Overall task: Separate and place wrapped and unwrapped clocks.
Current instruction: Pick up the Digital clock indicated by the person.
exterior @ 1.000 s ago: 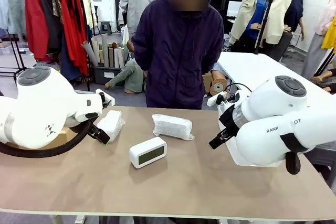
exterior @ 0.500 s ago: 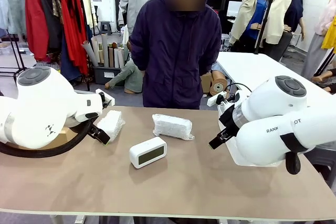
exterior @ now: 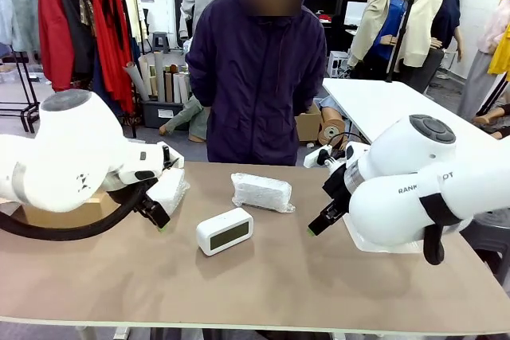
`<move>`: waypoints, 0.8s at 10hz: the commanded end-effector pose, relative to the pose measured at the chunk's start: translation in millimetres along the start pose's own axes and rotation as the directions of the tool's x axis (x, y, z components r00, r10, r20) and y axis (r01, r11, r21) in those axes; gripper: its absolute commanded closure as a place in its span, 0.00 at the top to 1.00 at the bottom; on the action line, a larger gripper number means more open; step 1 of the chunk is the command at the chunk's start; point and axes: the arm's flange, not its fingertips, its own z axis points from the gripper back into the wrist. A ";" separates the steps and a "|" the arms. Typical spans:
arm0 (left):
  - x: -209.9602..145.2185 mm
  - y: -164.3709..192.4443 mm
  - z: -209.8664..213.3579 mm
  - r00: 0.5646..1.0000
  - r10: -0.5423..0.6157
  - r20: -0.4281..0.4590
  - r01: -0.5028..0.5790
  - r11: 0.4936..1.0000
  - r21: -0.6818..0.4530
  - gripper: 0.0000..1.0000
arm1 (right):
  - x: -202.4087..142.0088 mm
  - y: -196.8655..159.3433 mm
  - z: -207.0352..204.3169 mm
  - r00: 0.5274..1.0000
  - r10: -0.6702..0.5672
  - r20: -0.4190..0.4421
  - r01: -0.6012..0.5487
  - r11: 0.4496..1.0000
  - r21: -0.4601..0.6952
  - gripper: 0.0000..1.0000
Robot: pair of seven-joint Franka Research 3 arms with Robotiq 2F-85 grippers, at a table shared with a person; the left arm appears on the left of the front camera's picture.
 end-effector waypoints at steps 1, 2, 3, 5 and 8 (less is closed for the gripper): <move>3.3 14.2 25.6 0.996 -0.085 0.001 0.084 0.988 -0.131 1.00 | 6.5 -14.9 16.7 0.996 0.089 -0.027 -0.085 0.989 0.123 1.00; 6.0 17.5 37.4 0.989 -0.146 0.027 0.148 0.968 -0.205 1.00 | 15.8 -14.0 25.3 0.988 0.152 -0.028 -0.143 0.969 0.200 1.00; 9.4 22.4 48.5 0.977 -0.202 0.068 0.213 0.946 -0.245 1.00 | 26.6 -16.7 35.3 0.983 0.180 -0.034 -0.168 0.959 0.226 1.00; 15.0 38.5 63.5 0.927 -0.332 0.173 0.369 0.889 -0.271 1.00 | 43.0 -18.7 47.0 0.952 0.302 0.041 -0.298 0.897 0.327 1.00; 29.8 65.8 84.1 0.803 -0.508 0.312 0.590 0.754 -0.291 1.00 | 68.0 -28.3 62.5 0.868 0.459 0.191 -0.497 0.786 0.369 1.00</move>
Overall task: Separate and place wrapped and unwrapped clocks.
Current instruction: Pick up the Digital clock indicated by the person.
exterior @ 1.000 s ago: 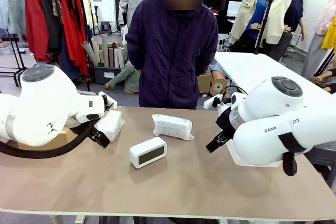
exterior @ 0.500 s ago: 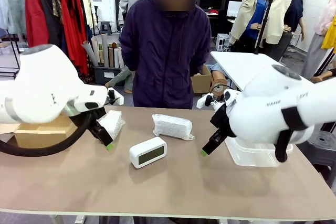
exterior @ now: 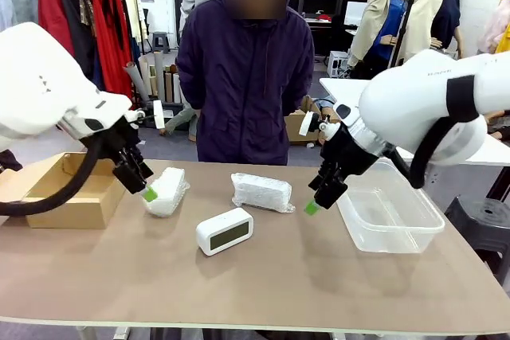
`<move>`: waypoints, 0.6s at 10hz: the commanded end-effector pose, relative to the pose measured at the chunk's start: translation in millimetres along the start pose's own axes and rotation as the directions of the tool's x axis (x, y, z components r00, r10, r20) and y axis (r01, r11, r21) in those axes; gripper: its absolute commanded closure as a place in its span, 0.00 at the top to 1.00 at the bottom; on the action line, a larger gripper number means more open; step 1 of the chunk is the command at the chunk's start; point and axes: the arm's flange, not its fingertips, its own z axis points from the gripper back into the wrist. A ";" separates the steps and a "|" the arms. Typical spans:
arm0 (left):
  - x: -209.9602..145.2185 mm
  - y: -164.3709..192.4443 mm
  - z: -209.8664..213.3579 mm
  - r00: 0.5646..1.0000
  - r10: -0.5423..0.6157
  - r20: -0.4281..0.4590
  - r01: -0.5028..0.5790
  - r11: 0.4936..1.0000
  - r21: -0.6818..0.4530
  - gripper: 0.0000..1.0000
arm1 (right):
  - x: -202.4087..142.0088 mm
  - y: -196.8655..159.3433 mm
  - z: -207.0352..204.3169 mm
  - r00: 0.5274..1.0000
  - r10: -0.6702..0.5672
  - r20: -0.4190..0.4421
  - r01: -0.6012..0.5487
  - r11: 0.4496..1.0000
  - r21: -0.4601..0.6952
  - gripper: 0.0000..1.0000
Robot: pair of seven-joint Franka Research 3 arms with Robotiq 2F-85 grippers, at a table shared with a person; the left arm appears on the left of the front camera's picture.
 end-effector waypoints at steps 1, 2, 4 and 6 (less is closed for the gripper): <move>0.3 24.7 11.2 0.988 -0.140 0.060 0.143 0.989 -0.044 1.00 | 5.3 -21.9 6.8 0.990 0.120 0.076 -0.123 0.991 0.045 1.00; 3.2 31.1 15.9 0.980 -0.186 0.076 0.189 0.982 -0.031 1.00 | 10.6 -26.8 14.3 0.983 0.147 0.108 -0.151 0.988 0.022 1.00; 8.5 35.2 13.2 0.990 -0.122 0.078 0.121 0.993 0.010 1.00 | 12.6 -31.2 15.4 0.976 0.137 0.170 -0.133 0.990 -0.037 1.00; 5.9 24.9 20.4 0.983 -0.177 0.057 0.178 0.984 -0.014 1.00 | 13.2 -20.8 21.0 0.987 0.139 0.086 -0.139 0.990 -0.002 1.00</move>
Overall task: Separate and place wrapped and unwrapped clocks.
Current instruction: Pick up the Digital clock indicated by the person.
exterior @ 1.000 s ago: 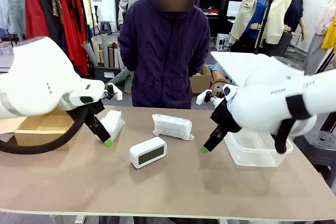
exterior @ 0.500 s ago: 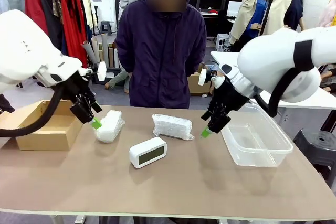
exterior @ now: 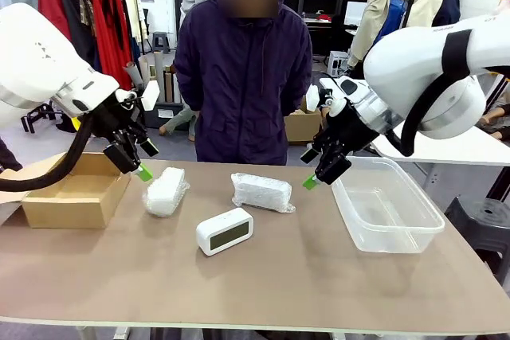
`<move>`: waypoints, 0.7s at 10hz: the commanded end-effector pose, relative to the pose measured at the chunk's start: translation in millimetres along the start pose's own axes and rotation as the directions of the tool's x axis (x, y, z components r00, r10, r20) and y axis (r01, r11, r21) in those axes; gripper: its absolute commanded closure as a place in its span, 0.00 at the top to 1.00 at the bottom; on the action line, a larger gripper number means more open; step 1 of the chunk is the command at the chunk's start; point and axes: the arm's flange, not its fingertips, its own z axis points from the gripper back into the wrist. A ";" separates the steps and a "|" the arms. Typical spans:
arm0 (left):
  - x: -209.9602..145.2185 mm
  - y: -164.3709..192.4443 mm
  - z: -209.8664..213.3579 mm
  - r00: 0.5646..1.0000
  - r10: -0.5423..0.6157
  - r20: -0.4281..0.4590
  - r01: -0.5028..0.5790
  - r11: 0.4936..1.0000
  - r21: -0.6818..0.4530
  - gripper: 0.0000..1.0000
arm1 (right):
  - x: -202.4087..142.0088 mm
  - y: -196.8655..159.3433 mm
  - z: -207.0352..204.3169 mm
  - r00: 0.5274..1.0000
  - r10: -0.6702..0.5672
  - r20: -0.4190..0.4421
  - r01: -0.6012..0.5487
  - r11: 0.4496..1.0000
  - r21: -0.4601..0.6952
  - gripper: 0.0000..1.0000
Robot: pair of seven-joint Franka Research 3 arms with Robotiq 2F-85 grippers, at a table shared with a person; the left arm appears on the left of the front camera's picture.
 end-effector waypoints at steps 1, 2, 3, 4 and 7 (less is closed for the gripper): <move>-0.8 -5.8 2.7 1.000 -0.015 0.011 0.015 1.000 -0.009 1.00 | -1.1 3.1 -0.5 1.000 -0.001 -0.013 0.001 1.000 0.012 1.00; -0.8 -5.8 2.7 1.000 -0.015 0.011 0.015 1.000 -0.009 1.00 | -1.1 3.1 -0.5 1.000 -0.001 -0.013 0.001 1.000 0.012 1.00; -0.8 -5.8 2.7 1.000 -0.015 0.011 0.015 1.000 -0.009 1.00 | -1.1 3.1 -0.5 1.000 -0.001 -0.013 0.001 1.000 0.012 1.00; 2.1 -1.9 -0.2 1.000 -0.004 -0.009 0.004 1.000 -0.003 1.00 | -0.1 2.7 -3.4 1.000 0.003 -0.013 -0.003 1.000 0.004 1.00; -7.5 27.2 16.7 0.994 -0.041 0.101 0.044 0.998 -0.033 1.00 | 1.7 -26.7 18.9 0.978 0.131 0.163 -0.146 0.986 0.083 1.00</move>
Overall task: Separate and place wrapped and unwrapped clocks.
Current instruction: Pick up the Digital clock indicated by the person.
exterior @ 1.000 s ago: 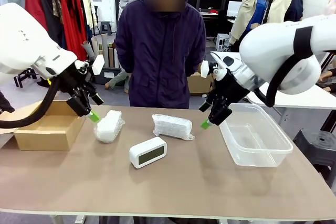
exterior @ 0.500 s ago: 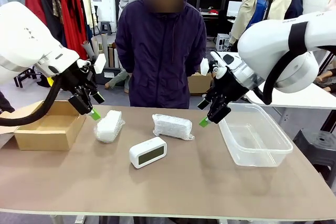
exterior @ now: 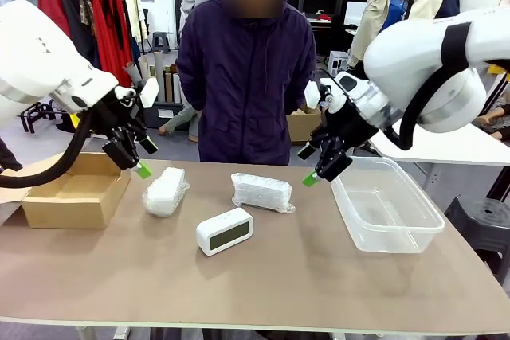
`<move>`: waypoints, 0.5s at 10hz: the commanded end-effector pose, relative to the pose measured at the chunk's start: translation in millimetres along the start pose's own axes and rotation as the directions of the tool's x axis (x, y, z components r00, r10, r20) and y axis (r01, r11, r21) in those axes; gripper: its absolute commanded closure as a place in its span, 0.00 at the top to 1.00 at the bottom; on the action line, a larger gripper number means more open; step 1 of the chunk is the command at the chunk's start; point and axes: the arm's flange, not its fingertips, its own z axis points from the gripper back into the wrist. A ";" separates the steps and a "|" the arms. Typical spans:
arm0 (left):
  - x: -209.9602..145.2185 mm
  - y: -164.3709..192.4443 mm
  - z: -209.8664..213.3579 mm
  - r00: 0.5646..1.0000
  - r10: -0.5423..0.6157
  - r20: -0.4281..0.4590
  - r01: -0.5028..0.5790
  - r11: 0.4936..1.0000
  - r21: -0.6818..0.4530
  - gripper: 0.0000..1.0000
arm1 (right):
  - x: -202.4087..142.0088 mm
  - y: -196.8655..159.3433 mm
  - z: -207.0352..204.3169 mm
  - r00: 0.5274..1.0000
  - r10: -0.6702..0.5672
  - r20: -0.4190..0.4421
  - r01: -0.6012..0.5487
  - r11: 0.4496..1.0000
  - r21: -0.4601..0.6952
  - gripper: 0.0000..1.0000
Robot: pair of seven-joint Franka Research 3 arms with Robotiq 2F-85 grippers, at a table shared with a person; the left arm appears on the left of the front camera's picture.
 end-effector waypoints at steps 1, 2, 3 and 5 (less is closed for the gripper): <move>-10.5 25.6 12.0 0.991 -0.048 0.126 0.054 0.998 -0.045 1.00 | -10.6 -31.0 12.9 0.987 0.061 0.150 -0.071 0.996 0.057 1.00; -14.2 34.6 17.2 0.975 -0.086 0.206 0.099 0.994 -0.054 1.00 | -10.6 -40.5 18.5 0.979 0.083 0.188 -0.095 0.994 0.056 1.00; -16.5 42.0 23.0 0.967 -0.104 0.232 0.116 0.993 -0.038 1.00 | -12.0 -49.3 25.7 0.976 0.102 0.191 -0.108 0.994 0.023 1.00; -23.1 55.0 36.7 0.959 -0.130 0.252 0.145 0.989 -0.041 1.00 | -18.3 -66.0 41.9 0.965 0.114 0.236 -0.115 0.993 -0.011 1.00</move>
